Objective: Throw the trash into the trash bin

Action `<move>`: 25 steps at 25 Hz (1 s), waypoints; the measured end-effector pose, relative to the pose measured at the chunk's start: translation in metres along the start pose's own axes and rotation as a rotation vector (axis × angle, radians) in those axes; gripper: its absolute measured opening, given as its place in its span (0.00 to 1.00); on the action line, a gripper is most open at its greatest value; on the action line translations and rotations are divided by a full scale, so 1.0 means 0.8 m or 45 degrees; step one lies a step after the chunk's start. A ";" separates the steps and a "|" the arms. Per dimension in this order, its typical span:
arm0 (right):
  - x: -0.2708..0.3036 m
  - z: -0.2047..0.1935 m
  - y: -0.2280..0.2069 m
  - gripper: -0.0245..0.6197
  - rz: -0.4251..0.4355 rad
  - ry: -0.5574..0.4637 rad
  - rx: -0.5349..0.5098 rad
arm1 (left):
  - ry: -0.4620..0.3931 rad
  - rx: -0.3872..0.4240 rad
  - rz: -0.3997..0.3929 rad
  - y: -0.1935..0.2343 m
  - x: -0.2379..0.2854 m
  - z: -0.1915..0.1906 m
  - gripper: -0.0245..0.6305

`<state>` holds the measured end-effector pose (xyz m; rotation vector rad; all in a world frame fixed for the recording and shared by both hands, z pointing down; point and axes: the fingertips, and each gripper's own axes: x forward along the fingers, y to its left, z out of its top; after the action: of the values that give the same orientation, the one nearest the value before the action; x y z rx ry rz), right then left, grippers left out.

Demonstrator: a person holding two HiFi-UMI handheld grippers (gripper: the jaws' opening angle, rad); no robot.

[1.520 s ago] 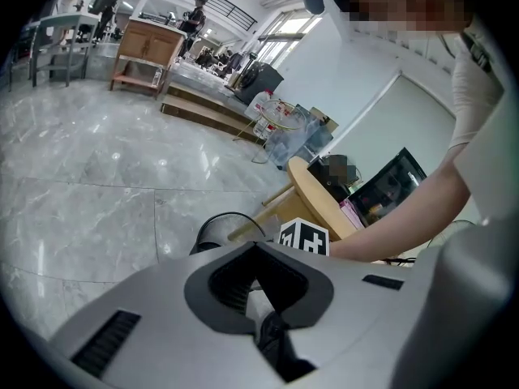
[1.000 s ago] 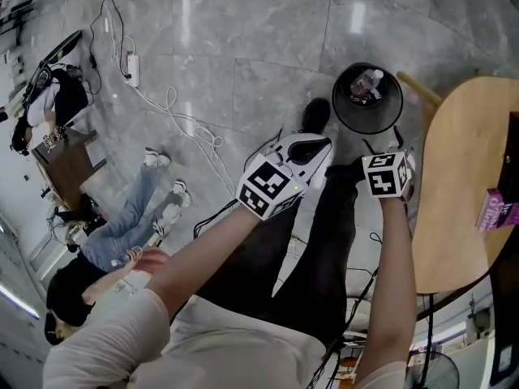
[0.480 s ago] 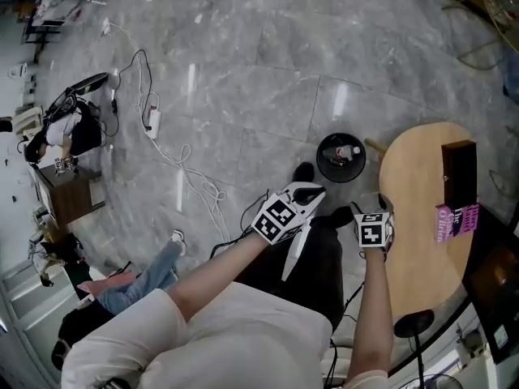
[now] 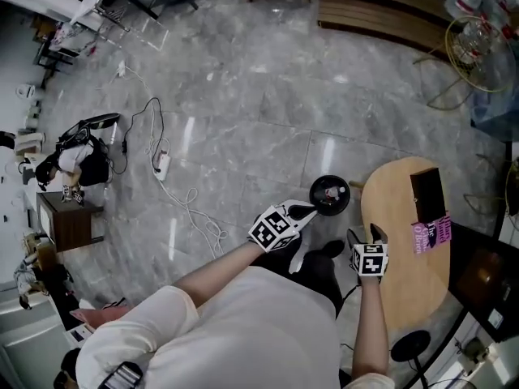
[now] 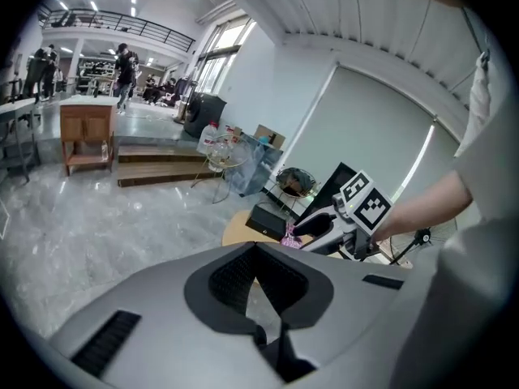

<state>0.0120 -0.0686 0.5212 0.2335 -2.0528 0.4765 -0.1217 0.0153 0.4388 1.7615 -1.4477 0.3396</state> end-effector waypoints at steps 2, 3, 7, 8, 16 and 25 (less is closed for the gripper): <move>-0.037 0.023 0.008 0.51 0.023 -0.060 0.002 | -0.022 0.055 -0.034 -0.022 -0.025 0.029 0.05; -0.055 0.033 0.011 0.49 0.026 -0.089 -0.008 | -0.031 0.083 -0.046 -0.033 -0.036 0.042 0.05; -0.124 0.073 0.016 0.47 0.011 -0.238 0.009 | -0.083 0.178 -0.062 -0.066 -0.071 0.085 0.05; -0.142 0.083 0.016 0.45 0.003 -0.282 0.016 | -0.119 0.193 -0.056 -0.073 -0.081 0.100 0.05; -0.293 0.151 0.007 0.33 -0.079 -0.580 -0.014 | -0.280 0.214 -0.071 -0.125 -0.140 0.196 0.05; -0.394 0.179 0.004 0.23 -0.190 -0.767 -0.111 | -0.385 0.278 -0.055 -0.147 -0.180 0.260 0.05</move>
<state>0.0567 -0.1362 0.1844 0.5230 -2.6082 0.2359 -0.1165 -0.0333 0.1643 2.0877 -1.6292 0.2217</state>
